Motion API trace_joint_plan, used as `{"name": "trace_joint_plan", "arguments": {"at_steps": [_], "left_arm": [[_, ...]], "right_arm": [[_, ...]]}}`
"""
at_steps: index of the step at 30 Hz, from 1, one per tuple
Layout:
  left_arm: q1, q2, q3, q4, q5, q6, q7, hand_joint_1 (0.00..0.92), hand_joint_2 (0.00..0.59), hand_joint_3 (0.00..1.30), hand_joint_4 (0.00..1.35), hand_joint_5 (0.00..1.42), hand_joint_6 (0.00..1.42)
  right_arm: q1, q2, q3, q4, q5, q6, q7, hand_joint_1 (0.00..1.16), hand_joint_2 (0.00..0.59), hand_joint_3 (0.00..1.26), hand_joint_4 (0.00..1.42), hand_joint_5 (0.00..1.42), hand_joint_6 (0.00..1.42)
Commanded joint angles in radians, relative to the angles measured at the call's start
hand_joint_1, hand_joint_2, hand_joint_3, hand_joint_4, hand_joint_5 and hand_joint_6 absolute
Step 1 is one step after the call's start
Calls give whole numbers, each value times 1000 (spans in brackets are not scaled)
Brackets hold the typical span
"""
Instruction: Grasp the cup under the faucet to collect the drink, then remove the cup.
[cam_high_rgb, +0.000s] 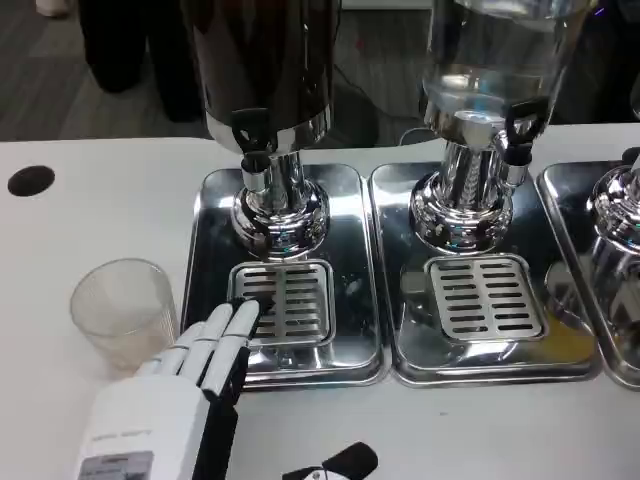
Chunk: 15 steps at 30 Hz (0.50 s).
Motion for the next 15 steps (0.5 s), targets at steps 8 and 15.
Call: {"name": "trace_joint_plan", "arguments": {"at_steps": [8, 15], "left_arm": [[6, 7, -1, -1, 2, 7, -11, 0, 55, 121, 44, 168, 309], [6, 6, -2, -1, 0, 3, -3, 0, 54, 121, 44, 168, 313]], "right_arm": [[6, -1, 6, 10, 5, -10, 4, 454, 379, 254, 101, 38, 0], [16, 5, 11, 2, 2, -12, 1, 454, 379, 254, 99, 46, 0]]}}
